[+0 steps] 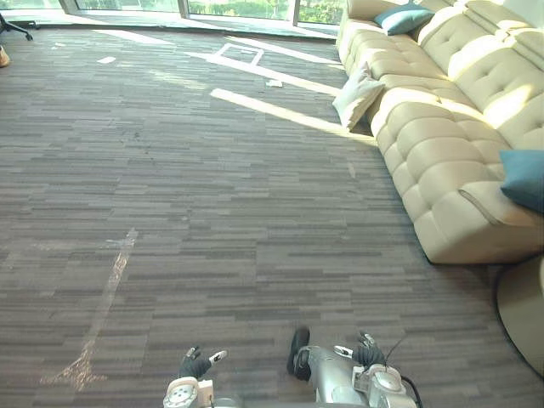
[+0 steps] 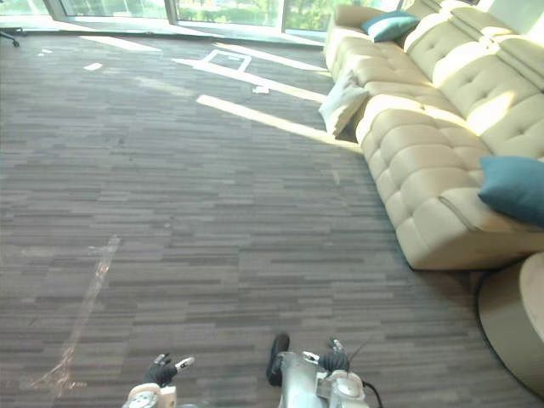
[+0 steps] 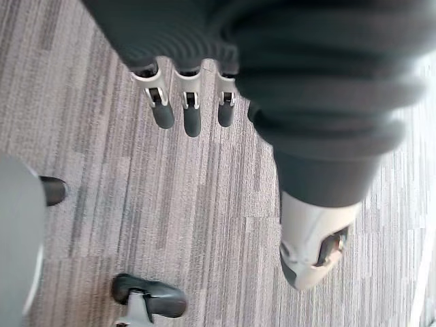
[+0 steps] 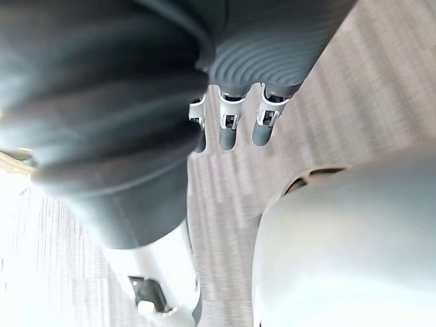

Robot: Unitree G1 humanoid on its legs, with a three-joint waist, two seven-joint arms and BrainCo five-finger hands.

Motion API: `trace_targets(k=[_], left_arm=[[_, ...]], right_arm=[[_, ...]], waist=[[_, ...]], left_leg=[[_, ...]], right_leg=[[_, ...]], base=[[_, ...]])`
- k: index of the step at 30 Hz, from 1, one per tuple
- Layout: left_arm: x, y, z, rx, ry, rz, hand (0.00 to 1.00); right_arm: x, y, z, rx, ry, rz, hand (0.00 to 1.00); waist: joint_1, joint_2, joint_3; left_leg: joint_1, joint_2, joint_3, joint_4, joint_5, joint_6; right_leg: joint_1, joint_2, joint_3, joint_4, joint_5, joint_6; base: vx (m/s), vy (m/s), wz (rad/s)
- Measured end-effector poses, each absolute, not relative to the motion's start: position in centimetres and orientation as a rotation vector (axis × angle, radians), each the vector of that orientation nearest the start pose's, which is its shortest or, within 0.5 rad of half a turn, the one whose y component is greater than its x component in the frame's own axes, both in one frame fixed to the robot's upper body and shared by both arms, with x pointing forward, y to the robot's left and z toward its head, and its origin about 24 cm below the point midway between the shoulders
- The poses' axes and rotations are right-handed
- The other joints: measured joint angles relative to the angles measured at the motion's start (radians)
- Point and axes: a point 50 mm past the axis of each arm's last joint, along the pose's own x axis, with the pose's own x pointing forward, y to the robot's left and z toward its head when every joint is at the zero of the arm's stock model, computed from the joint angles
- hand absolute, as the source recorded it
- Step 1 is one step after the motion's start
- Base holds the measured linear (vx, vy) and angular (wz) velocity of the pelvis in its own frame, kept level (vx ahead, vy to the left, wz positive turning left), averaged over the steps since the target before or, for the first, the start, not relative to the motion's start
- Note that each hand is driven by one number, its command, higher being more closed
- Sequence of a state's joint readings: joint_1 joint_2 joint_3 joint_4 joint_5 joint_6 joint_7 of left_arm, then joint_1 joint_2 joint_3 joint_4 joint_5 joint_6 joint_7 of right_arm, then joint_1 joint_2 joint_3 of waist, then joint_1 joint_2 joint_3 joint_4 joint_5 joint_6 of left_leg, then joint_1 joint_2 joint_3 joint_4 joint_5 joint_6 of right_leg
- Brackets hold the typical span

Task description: Pick up cushions and gather them together orderly.

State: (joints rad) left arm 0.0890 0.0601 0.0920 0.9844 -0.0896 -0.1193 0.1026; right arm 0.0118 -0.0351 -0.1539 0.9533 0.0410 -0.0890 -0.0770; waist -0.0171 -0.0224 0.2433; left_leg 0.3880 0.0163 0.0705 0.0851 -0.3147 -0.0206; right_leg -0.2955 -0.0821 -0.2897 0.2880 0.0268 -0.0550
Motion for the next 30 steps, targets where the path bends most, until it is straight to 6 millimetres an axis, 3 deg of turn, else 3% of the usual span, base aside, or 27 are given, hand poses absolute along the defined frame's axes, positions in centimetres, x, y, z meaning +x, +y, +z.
trace_targets(k=[1,2,3,4,5,6,7,8,9,11,12,13,15,16,17,18,19,20,21,22,23,24,25,26,28,29,30], left_arm=[[11.2,19.2,-15.2,-0.028,0.948,0.287,0.0],[11.1,18.6,-15.2,-0.041,0.951,0.28,0.0],[11.2,18.2,-15.2,-0.068,0.946,0.292,0.0],[11.3,18.2,-15.2,-0.086,0.942,0.308,0.0],[11.3,18.2,-15.1,-0.116,0.933,0.337,0.0],[11.4,18.4,-15.1,-0.128,0.924,0.355,0.0],[11.7,18.6,-14.9,-0.127,0.907,0.359,0.0],[12.0,19.4,-14.6,-0.102,0.888,0.359,0.0],[12.2,19.7,-14.4,-0.094,0.872,0.356,0.0],[12.8,19.9,-14.0,-0.087,0.841,0.348,0.0],[13.1,19.8,-13.8,-0.09,0.819,0.345,0.0],[13.3,19.7,-13.7,-0.092,0.809,0.339,0.0],[13.4,19.2,-13.7,-0.104,0.804,0.332,0.0],[13.4,19.3,-13.7,-0.115,0.804,0.335,0.0],[13.4,19.5,-13.6,-0.117,0.796,0.34,0.0],[13.3,19.9,-13.6,-0.106,0.796,0.348,0.0],[13.3,20.1,-13.6,-0.1,0.796,0.348,0.0],[13.2,20.7,-13.6,-0.08,0.799,0.351,0.0],[13.4,21.0,-13.5,-0.069,0.799,0.353,0.0],[13.4,21.2,-13.5,-0.064,0.799,0.355,0.0],[13.6,21.6,-13.5,-0.042,0.809,0.356,0.0],[13.1,21.7,-13.8,-0.034,0.841,0.368,0.0],[12.8,21.7,-13.9,-0.033,0.852,0.371,0.0],[12.4,21.5,-14.2,-0.021,0.876,0.355,0.0],[12.1,21.0,-14.5,-0.004,0.902,0.322,0.0],[12.0,20.8,-14.6,0.001,0.913,0.311,0.0],[11.9,20.6,-14.8,-0.006,0.927,0.307,0.0]], right_arm=[[14.6,-18.9,-14.0,0.039,0.872,-0.256,0.0],[14.6,-19.1,-14.0,0.037,0.869,-0.261,0.0],[14.6,-19.7,-13.8,0.038,0.858,-0.284,0.0],[14.7,-20.0,-13.7,0.036,0.851,-0.293,0.0],[14.7,-20.2,-13.6,0.029,0.851,-0.296,0.0],[14.7,-20.2,-13.7,0.03,0.858,-0.298,0.0],[14.5,-20.0,-13.8,0.038,0.866,-0.297,0.0],[14.3,-19.3,-14.0,0.054,0.882,-0.288,0.0],[14.1,-18.7,-14.2,0.067,0.892,-0.276,0.0],[14.4,-18.1,-14.3,0.068,0.904,-0.253,0.0],[14.5,-17.8,-14.4,0.073,0.911,-0.246,0.0],[14.6,-17.6,-14.4,0.077,0.912,-0.243,0.0],[14.2,-17.9,-14.6,0.065,0.923,-0.245,0.0],[14.1,-17.9,-14.7,0.054,0.934,-0.241,0.0],[13.9,-17.7,-14.8,0.058,0.944,-0.238,0.0],[13.3,-17.2,-15.0,0.068,0.959,-0.235,0.0],[13.2,-17.2,-15.1,0.068,0.96,-0.235,0.0],[12.7,-17.0,-15.2,0.07,0.974,-0.232,0.0],[12.7,-16.9,-15.2,0.074,0.974,-0.231,0.0],[12.7,-16.9,-15.2,0.075,0.973,-0.233,0.0],[12.4,-17.1,-15.3,0.072,0.977,-0.239,0.0],[12.4,-17.5,-15.2,0.065,0.972,-0.241,0.0],[12.5,-17.6,-15.2,0.061,0.968,-0.242,0.0],[12.6,-17.7,-15.1,0.048,0.954,-0.236,0.0],[13.4,-18.0,-14.7,0.036,0.918,-0.23,0.0],[13.7,-18.1,-14.5,0.032,0.902,-0.23,0.0],[14.3,-18.5,-14.2,0.025,0.883,-0.232,0.0]], waist=[[0.0,0.007,-0.011],[0.002,0.023,-0.027],[-0.002,0.057,-0.026],[-0.003,0.073,-0.02],[0.002,0.084,-0.011],[0.003,0.095,-0.005],[0.007,0.087,0.004],[0.021,0.058,0.012],[0.023,0.031,0.01],[0.036,0.024,0.01],[0.051,0.026,0.012],[0.065,0.024,0.013],[0.078,0.043,0.006],[0.082,0.051,0.003],[0.085,0.038,-0.009],[0.078,0.007,-0.024],[0.077,-0.004,-0.028],[0.076,-0.039,-0.048],[0.071,-0.066,-0.041],[0.069,-0.076,-0.033],[0.059,-0.083,-0.009],[0.057,-0.08,-0.001],[0.054,-0.075,-0.002],[0.047,-0.063,-0.002],[0.026,-0.05,-0.007],[0.02,-0.042,-0.004],[0.008,-0.029,0.002]], left_leg=[[-0.003,0.008,-0.001,0.021,0.0,0.0],[-0.031,0.034,-0.008,0.119,0.0,-0.002],[-0.125,0.065,-0.026,0.375,0.025,-0.042],[-0.189,0.087,-0.034,0.534,0.08,-0.105],[-0.3,0.132,-0.045,0.799,0.152,-0.177],[-0.366,0.173,-0.023,0.953,0.139,-0.159],[-0.412,0.201,0.004,1.037,0.115,-0.135],[-0.472,0.21,0.042,1.047,0.091,-0.108],[-0.535,0.207,0.074,1.002,0.068,-0.083],[-0.616,0.191,0.122,0.833,0.03,-0.062],[-0.656,0.155,0.126,0.649,0.036,-0.058],[-0.677,0.113,0.105,0.466,0.075,-0.057],[-0.703,0.096,0.068,0.168,0.189,-0.094],[-0.727,0.111,0.066,0.177,0.261,-0.084],[-0.732,0.101,0.075,0.226,0.308,-0.073],[-0.74,0.081,0.086,0.287,0.308,-0.063],[-0.739,0.074,0.087,0.303,0.303,-0.05],[-0.731,0.043,0.111,0.343,0.255,0.009],[-0.697,0.016,0.12,0.372,0.196,0.032],[-0.675,0.004,0.124,0.375,0.173,0.038],[-0.584,-0.028,0.121,0.37,0.114,0.04],[-0.488,-0.033,0.117,0.357,0.068,0.057],[-0.45,-0.032,0.117,0.344,0.055,0.06],[-0.35,-0.023,0.116,0.289,0.042,0.057],[-0.26,-0.005,0.103,0.212,0.029,0.058],[-0.217,0.004,0.101,0.174,0.029,0.058],[-0.154,0.016,0.094,0.114,0.03,0.056]], right_leg=[[-0.015,-0.002,0.008,0.043,0.003,-0.009],[-0.022,0.009,0.001,0.107,-0.055,-0.036],[0.014,0.022,-0.032,0.133,-0.118,-0.036],[0.046,0.036,-0.037,0.131,-0.146,-0.043],[0.11,0.065,-0.034,0.119,-0.191,-0.048],[0.178,0.087,-0.035,0.094,-0.217,-0.054],[0.252,0.098,-0.035,0.061,-0.237,-0.054],[0.351,0.098,-0.026,0.001,-0.25,-0.049],[0.417,0.098,-0.016,-0.057,-0.252,-0.044],[0.492,0.093,0.016,-0.121,-0.247,-0.036],[0.531,0.078,0.04,-0.153,-0.251,-0.029],[0.564,0.058,0.067,-0.181,-0.263,-0.009],[0.624,0.053,0.121,-0.238,-0.296,0.037],[0.656,0.051,0.146,-0.239,-0.331,0.057],[0.669,0.031,0.164,-0.224,-0.356,0.054],[0.658,0.0,0.185,-0.157,-0.366,0.041],[0.64,-0.015,0.195,-0.112,-0.365,0.042],[0.57,-0.06,0.227,0.074,-0.359,0.054],[0.474,-0.102,0.252,0.315,-0.296,0.117],[0.438,-0.119,0.257,0.41,-0.24,0.129],[0.354,-0.165,0.238,0.662,-0.156,0.131],[0.298,-0.178,0.2,0.783,-0.195,0.099],[0.28,-0.179,0.177,0.8,-0.213,0.089],[0.22,-0.164,0.105,0.79,-0.276,0.067],[0.114,-0.12,0.026,0.66,-0.324,0.066],[0.074,-0.094,-0.005,0.557,-0.327,0.07],[0.025,-0.042,-0.062,0.303,-0.282,0.076]], base=[[0.64,-0.143,0.1],[0.9,-0.24,0.13],[0.72,-0.222,0.16],[0.85,-0.229,0.13],[0.7,-0.15,0.03],[0.7,-0.124,0.03],[0.76,-0.152,0.02],[0.59,-0.134,-0.01],[0.57,-0.141,-0.11],[0.53,-0.055,-0.47],[0.67,0.053,-0.84],[0.55,0.106,-0.87],[0.54,0.198,-0.85],[0.69,0.355,-0.78],[0.72,0.361,-0.54],[0.64,0.303,-0.33],[0.65,0.263,-0.29],[0.65,0.287,-0.17],[0.65,0.283,-0.08],[0.61,0.264,0.18],[0.63,0.225,0.17],[0.63,0.202,0.13],[0.63,0.18,0.01],[0.62,0.14,0.12],[0.63,0.085,0.21],[0.82,0.027,0.19],[0.7,0.017,0.17]])
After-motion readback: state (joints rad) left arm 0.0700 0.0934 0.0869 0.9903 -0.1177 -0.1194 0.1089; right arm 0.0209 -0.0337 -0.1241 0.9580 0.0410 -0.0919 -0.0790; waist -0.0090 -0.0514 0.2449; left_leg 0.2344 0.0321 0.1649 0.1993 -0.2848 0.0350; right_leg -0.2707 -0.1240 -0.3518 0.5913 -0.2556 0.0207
